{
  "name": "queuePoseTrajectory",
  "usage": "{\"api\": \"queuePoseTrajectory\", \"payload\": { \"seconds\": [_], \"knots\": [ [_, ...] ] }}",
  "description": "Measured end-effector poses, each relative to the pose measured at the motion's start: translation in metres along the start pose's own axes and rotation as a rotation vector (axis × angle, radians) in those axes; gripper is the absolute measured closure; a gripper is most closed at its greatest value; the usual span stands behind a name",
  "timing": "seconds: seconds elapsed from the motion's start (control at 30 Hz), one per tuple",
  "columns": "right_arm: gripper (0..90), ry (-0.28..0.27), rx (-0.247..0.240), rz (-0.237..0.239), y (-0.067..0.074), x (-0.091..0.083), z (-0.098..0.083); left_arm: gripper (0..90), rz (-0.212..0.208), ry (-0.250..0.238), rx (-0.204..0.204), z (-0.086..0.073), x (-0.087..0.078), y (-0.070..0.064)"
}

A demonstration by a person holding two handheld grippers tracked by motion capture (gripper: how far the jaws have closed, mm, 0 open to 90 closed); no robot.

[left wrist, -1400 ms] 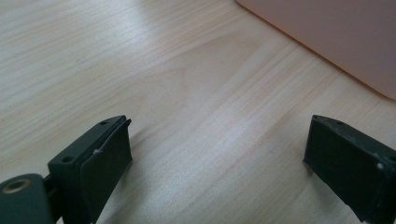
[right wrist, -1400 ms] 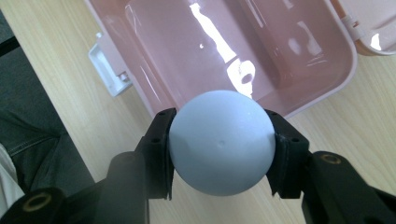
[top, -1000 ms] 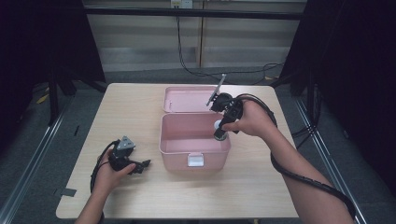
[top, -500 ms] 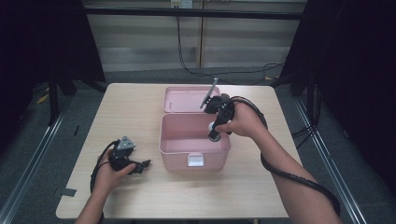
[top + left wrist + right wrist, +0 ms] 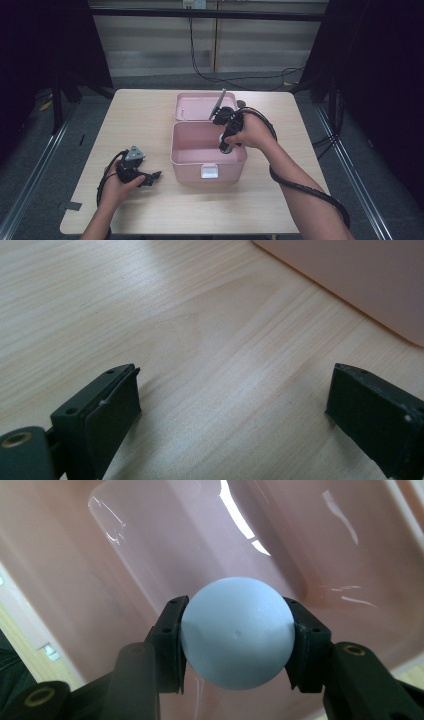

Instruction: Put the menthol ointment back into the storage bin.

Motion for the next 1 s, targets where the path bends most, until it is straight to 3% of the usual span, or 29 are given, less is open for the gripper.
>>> {"api": "queuePoseTrajectory", "payload": {
  "seconds": [0.4, 1.0],
  "knots": [
    [50.4, 0.009, 0.005, 0.002, 0.002, 0.015, 0.008, 6.3, 0.0, 0.0, 0.0, 0.0, 0.0, 0.0],
    [50.5, 0.029, 0.05, -0.003, -0.003, 0.032, 0.013, 6.3, 0.0, 0.0, 0.0, 0.0, 0.0, 0.0]
  ]
}}
Point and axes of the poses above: each handheld gripper's, and its own axes: x roughly forward along the jaws, z roughly out of its top, y roughly to its left, the point moved 3 cm from there along x, roughly forward along the jaws, and after that the axes turned 4 degrees about -z, right-handed, at the moved point
